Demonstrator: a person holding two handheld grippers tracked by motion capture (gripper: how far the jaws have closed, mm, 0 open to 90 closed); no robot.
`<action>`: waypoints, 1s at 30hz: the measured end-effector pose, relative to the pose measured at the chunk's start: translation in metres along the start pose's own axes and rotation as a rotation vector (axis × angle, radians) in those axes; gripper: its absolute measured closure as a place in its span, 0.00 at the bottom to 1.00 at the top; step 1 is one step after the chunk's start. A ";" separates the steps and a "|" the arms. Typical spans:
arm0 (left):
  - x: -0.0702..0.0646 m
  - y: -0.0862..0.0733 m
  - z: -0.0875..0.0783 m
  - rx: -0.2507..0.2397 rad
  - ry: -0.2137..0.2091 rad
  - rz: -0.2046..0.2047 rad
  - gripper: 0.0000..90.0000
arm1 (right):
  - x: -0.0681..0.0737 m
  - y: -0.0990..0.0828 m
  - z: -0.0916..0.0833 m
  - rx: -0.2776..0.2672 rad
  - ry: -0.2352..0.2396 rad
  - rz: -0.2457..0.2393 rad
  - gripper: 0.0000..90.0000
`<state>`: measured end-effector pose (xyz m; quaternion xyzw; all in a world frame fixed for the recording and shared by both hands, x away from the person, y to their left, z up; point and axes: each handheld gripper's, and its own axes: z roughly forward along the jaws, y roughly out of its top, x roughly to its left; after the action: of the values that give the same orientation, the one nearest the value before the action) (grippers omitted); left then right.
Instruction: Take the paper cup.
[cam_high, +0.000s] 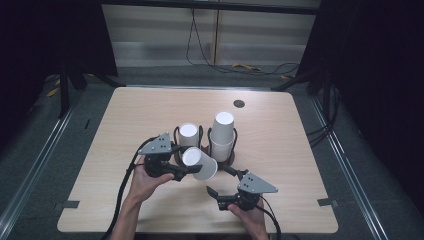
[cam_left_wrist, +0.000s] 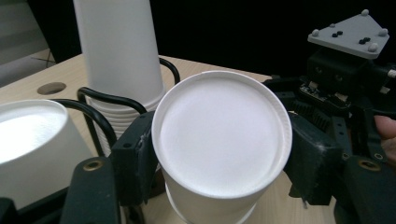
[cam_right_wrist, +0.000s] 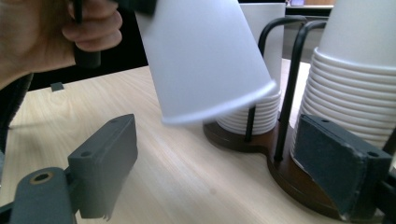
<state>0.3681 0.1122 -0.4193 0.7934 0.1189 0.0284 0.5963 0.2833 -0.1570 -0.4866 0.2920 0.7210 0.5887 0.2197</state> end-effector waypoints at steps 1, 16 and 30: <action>-0.001 -0.001 0.001 0.003 -0.003 0.000 0.38 | 0.000 0.001 0.001 0.000 0.009 -0.003 0.15; -0.002 -0.013 0.009 0.019 -0.050 -0.041 0.38 | -0.002 0.005 0.006 0.010 0.063 -0.031 0.15; -0.006 -0.012 0.021 0.027 -0.115 -0.065 0.38 | -0.006 0.001 0.020 0.065 0.104 -0.051 0.15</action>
<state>0.3643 0.0940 -0.4357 0.7975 0.1105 -0.0381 0.5918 0.3010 -0.1465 -0.4897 0.2494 0.7575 0.5736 0.1873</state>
